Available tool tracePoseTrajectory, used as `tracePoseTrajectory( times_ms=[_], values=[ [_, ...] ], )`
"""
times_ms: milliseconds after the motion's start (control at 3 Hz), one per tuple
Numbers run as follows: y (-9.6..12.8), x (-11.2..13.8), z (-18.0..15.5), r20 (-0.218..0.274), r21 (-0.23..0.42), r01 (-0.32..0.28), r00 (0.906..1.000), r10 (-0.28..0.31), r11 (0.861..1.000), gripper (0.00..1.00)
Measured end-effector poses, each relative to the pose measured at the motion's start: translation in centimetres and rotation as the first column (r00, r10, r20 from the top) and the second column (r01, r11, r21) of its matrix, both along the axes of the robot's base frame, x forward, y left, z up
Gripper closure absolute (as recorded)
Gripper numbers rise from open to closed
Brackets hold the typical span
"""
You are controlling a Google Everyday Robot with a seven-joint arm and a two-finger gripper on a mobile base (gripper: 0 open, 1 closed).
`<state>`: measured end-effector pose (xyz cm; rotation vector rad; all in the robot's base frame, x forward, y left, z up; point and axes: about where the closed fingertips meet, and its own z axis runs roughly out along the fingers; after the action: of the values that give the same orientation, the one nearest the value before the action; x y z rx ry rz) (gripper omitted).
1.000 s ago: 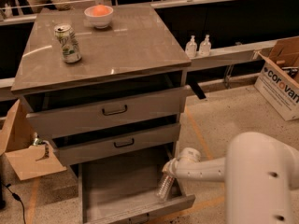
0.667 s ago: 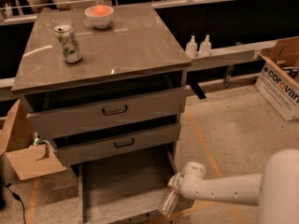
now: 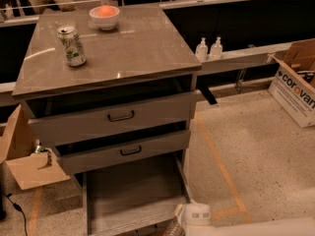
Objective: Pick water bottle from bottom drawer and place on counter
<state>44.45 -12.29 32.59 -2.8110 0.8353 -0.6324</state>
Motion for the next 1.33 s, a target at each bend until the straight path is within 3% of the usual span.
tracePoseTrajectory(
  times_ms=[333, 667, 1000, 1333],
  values=[
    [3.0, 0.0, 4.0, 0.164, -0.036, -0.049, 0.985, 0.055, 0.998, 1.0],
    [3.4, 1.6, 5.6, 0.253, -0.068, -0.086, 0.9622, 0.1, 0.994, 1.0],
    [3.4, 1.7, 5.7, 0.263, -0.063, -0.094, 0.9588, 0.108, 0.994, 1.0],
    [3.8, 2.4, 6.5, 0.322, -0.055, -0.138, 0.9352, 0.148, 0.989, 1.0]
  ],
)
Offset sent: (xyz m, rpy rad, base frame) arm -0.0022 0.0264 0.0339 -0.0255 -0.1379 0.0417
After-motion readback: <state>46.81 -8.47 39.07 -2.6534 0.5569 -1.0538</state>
